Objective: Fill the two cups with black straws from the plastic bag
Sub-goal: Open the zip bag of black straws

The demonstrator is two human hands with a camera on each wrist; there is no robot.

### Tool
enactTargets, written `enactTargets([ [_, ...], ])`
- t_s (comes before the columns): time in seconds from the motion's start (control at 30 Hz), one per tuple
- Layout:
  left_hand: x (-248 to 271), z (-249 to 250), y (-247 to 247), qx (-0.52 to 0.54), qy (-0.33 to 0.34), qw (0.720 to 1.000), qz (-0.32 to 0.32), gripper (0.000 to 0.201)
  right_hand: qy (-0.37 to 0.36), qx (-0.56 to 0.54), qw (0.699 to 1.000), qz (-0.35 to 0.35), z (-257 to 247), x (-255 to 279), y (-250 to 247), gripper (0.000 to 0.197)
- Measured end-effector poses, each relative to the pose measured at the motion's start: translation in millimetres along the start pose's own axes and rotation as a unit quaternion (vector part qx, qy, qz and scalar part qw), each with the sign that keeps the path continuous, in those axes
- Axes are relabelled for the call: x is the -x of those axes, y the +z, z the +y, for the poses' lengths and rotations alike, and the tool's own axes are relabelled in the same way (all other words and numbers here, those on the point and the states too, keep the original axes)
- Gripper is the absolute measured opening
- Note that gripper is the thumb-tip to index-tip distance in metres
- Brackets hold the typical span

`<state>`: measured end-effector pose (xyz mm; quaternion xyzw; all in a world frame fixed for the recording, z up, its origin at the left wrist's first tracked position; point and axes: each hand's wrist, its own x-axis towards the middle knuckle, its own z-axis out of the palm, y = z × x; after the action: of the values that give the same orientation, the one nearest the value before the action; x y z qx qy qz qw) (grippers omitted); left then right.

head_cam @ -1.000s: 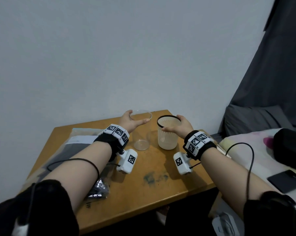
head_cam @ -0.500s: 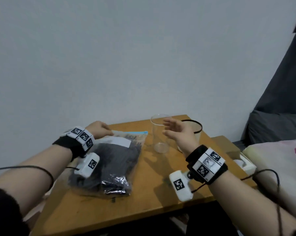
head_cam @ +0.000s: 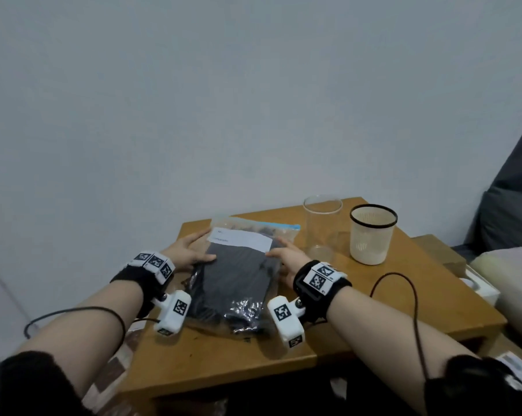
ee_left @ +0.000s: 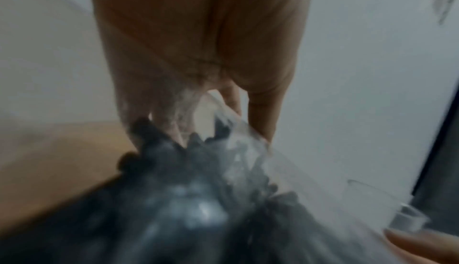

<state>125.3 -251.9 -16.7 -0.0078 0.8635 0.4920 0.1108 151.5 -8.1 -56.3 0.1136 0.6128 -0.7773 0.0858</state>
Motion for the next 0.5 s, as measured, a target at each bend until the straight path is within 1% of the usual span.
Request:
enactTargets([
  [0.07,13.3,12.5,-0.3,0.025,0.051,0.998,0.001,0.076,-0.035,-0.016,0.999,0.002,-5.9,0.6,7.4,0.063],
  [0.17,27.7,19.4,-8.8,0.04,0.107,0.993,0.002,0.066,-0.073,-0.017,0.997,-0.011,-17.7,7.8,13.2,0.062],
  [0.23,38.2,21.9,-15.5,0.036,0.157,0.987,0.025,0.066,-0.124,-0.008,0.992,-0.018,-27.6,15.1,16.5,0.058],
  [0.33,53.7,26.5,-23.4,0.029,0.218,0.973,0.067,0.07,-0.22,-0.022,0.975,-0.017,-46.4,28.4,21.0,0.049],
  [0.4,63.7,29.9,-27.1,0.044,0.235,0.968,0.073,0.07,-0.268,-0.019,0.963,-0.007,-59.4,37.7,23.3,0.041],
  [0.5,74.5,31.7,-27.6,0.024,0.251,0.965,0.069,0.065,-0.327,0.016,0.944,0.034,-74.6,49.8,19.1,0.036],
])
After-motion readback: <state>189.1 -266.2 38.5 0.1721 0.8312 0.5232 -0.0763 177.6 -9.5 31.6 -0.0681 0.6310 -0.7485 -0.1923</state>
